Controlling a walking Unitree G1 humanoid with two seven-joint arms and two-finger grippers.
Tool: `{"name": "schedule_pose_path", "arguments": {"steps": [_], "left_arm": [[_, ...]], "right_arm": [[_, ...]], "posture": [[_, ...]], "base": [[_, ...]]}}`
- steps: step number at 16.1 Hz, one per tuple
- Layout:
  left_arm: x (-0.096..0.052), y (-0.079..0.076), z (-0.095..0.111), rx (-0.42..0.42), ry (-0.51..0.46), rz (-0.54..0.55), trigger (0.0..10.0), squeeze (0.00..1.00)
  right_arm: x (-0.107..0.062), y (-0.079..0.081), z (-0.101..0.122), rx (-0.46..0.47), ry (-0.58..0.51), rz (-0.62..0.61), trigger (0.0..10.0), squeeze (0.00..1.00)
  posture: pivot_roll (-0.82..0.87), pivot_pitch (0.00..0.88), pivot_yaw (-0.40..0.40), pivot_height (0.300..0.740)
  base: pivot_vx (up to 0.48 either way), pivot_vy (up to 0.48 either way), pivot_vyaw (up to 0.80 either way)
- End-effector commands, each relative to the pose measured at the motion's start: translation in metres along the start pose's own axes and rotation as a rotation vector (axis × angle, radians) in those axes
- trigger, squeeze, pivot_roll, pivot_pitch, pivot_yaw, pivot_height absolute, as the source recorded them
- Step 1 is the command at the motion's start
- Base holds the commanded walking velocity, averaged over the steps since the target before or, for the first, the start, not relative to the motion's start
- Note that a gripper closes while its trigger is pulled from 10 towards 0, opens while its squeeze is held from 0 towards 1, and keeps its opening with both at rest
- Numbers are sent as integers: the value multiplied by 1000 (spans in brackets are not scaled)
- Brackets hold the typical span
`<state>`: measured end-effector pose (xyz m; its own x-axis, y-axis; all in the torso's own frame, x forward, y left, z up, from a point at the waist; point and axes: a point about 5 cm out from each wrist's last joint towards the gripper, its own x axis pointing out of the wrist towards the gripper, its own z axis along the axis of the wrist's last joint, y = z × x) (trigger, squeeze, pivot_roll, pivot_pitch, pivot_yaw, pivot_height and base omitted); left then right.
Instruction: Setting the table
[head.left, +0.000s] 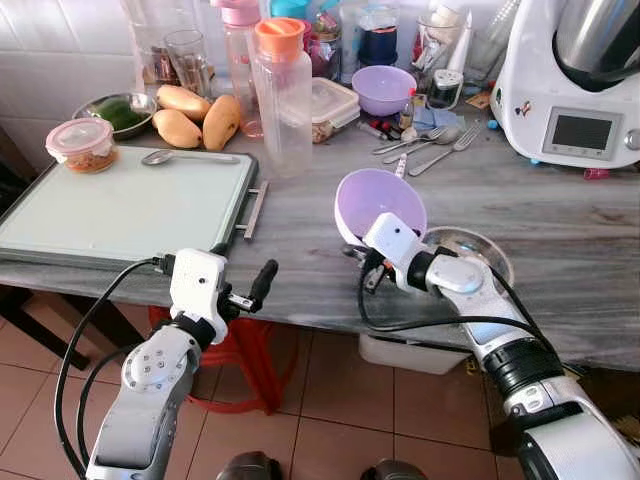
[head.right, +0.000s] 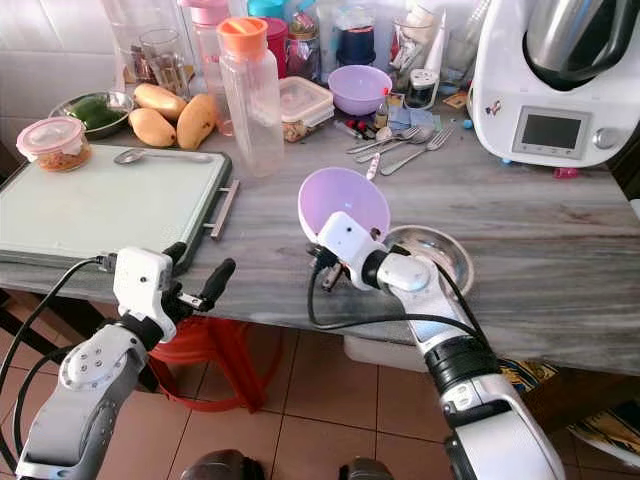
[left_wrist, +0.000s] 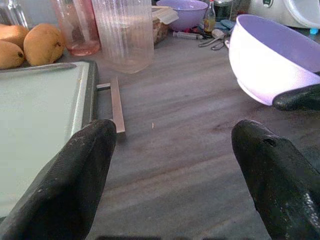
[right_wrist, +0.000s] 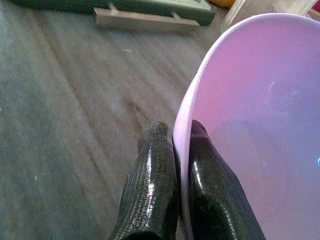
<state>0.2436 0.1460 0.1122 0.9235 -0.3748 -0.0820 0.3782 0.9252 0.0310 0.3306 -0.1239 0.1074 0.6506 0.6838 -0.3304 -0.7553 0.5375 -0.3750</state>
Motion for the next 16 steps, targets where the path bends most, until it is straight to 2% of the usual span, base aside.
{"name": "schedule_pose_path", "arguments": {"steps": [1, 2, 5, 8, 10, 11, 16], "left_arm": [[-2, 1, 2, 18, 7, 4, 10000, 0], [-2, 1, 2, 18, 8, 4, 10000, 0], [-2, -1, 1, -3, 8, -24, 10000, 0], [-9, -9, 2, -99, -28, -178, 10000, 0], [-11, -13, 2, -122, -25, -242, 10000, 0], [-13, -16, 2, -108, -17, -277, 10000, 0], [-9, -17, -1, -91, -18, -295, 10000, 0]], "right_arm": [[0, -8, 7, -31, -15, -17, 10000, 773], [0, -9, 6, -36, -14, -23, 10000, 996], [-1, -13, 7, -55, -19, -43, 10000, 1000], [-3, -19, 9, -67, -25, -64, 10000, 1000], [-4, -21, 9, -75, -26, -69, 10000, 1000], [-4, -23, 10, -82, -27, -73, 10000, 1000], [-6, -33, 18, -120, -43, -97, 10000, 1000]], "posture": [[51, 0, 54, 740], [51, 0, 55, 740], [50, 0, 55, 740], [43, 0, 51, 740], [42, 0, 48, 740], [42, 0, 47, 740], [30, 0, 42, 740]], "base": [[0, 0, 0], [0, 0, 0], [0, 0, 0], [0, 0, 0], [0, 0, 0], [0, 0, 0], [0, 0, 0]]}}
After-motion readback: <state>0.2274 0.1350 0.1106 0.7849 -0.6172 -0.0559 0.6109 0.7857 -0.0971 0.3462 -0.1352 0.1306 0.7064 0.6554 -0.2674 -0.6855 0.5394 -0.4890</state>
